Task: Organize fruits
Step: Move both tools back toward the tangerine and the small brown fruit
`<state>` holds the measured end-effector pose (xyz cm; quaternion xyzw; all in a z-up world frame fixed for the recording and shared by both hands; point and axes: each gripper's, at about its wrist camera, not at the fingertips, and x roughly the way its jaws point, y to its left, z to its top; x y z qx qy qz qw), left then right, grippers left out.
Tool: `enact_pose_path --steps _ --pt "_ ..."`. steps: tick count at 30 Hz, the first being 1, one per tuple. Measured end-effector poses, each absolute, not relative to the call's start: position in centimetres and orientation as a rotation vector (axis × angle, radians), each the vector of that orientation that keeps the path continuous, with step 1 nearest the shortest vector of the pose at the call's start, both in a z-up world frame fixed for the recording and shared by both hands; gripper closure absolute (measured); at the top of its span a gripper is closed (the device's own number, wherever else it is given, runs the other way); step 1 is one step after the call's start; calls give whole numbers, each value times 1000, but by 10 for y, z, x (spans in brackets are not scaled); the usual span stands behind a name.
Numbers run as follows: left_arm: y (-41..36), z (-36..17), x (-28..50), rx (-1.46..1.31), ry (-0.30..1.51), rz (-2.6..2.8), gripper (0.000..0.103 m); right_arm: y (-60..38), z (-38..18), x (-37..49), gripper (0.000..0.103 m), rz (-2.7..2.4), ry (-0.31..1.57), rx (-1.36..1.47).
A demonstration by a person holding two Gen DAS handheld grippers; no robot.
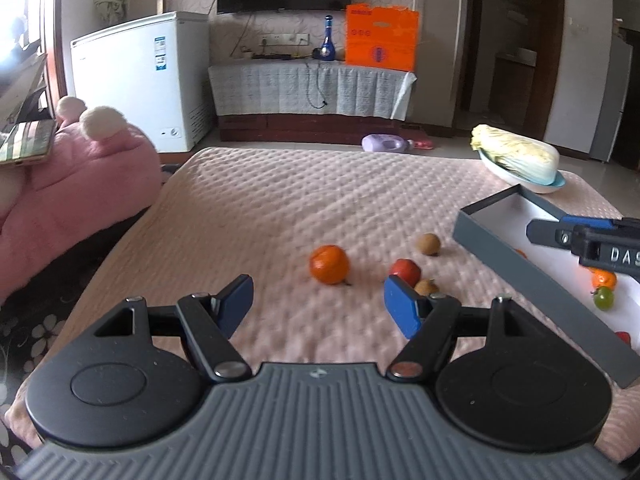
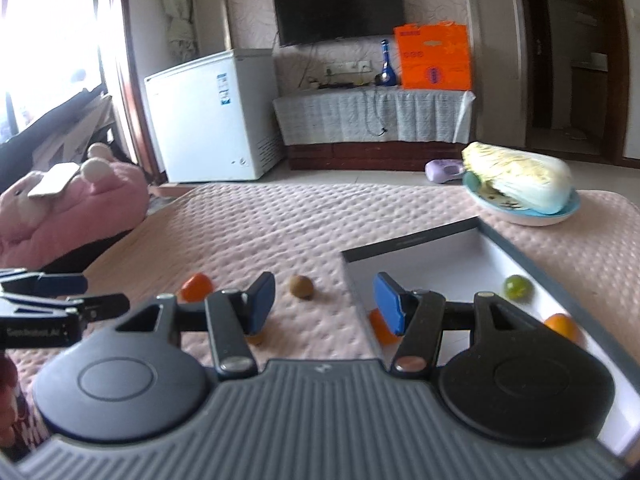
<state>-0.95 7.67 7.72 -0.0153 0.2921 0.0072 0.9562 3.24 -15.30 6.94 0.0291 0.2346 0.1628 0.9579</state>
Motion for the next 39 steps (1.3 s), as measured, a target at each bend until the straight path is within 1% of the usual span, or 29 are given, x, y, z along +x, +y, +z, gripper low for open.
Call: enact_pose_path --steps 13,20,26,32,39 --pt "84 75 20 -37 578 46 26 -106 54 30 46 427 534 -41" --pt "85 58 50 -22 625 57 26 -99 46 37 46 436 568 -57" --pt "94 55 51 -35 625 49 26 -99 39 49 46 429 596 -52" --pt "100 43 55 -31 669 51 26 -96 35 52 46 432 608 -42" --pt "94 43 54 -20 642 5 26 -91 32 53 46 437 617 -63"
